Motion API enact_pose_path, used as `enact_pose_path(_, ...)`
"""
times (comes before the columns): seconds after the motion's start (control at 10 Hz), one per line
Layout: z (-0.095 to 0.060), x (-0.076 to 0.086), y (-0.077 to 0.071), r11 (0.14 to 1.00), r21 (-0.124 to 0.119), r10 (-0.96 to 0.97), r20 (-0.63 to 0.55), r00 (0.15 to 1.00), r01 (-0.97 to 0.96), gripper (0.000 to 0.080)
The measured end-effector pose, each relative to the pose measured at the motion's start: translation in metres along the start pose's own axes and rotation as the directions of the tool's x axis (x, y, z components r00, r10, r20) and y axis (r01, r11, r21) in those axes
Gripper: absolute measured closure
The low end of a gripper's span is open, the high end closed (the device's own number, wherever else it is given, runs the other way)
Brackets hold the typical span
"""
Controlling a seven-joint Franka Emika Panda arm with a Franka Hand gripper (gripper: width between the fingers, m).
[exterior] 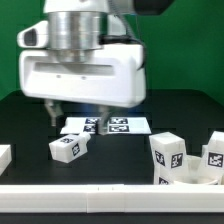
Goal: Assemble stool
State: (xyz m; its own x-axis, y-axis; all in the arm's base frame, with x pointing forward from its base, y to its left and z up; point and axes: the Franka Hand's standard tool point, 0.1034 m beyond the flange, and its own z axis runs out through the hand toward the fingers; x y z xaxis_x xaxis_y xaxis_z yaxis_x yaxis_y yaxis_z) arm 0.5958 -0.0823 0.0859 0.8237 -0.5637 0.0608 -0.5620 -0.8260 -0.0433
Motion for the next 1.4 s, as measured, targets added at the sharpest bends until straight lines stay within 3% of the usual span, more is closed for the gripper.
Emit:
enact_pose_path(0.1,0.001,0.014,0.023,0.999,-0.004,-0.044,-0.004,0.999,0.044,0.0151)
enact_pose_path(0.3,0.005,0.026,0.044,0.999,-0.011,-0.052,-0.005,0.999,0.052,0.0151)
enact_pose_path(0.5,0.006,0.021,0.041,0.998,-0.012,-0.057,0.023,0.998,0.057,0.0151)
enact_pose_path(0.7,0.011,0.019,0.048,0.999,-0.014,-0.048,0.068,0.997,0.049,0.0151)
enact_pose_path(0.9,0.02,0.011,0.064,0.998,-0.02,-0.05,0.222,0.974,0.056,0.0151)
enact_pose_path(1.0,0.027,0.008,0.071,0.999,-0.028,-0.038,0.244,0.969,0.046,0.0151)
enact_pose_path(1.1,0.032,-0.008,0.075,0.998,-0.036,-0.029,0.331,0.943,0.044,0.0151)
enact_pose_path(1.3,0.03,-0.005,0.077,0.998,-0.042,-0.019,0.444,0.896,0.042,0.0151)
enact_pose_path(1.4,0.03,-0.011,0.08,0.998,-0.048,-0.011,0.517,0.856,0.042,0.0151)
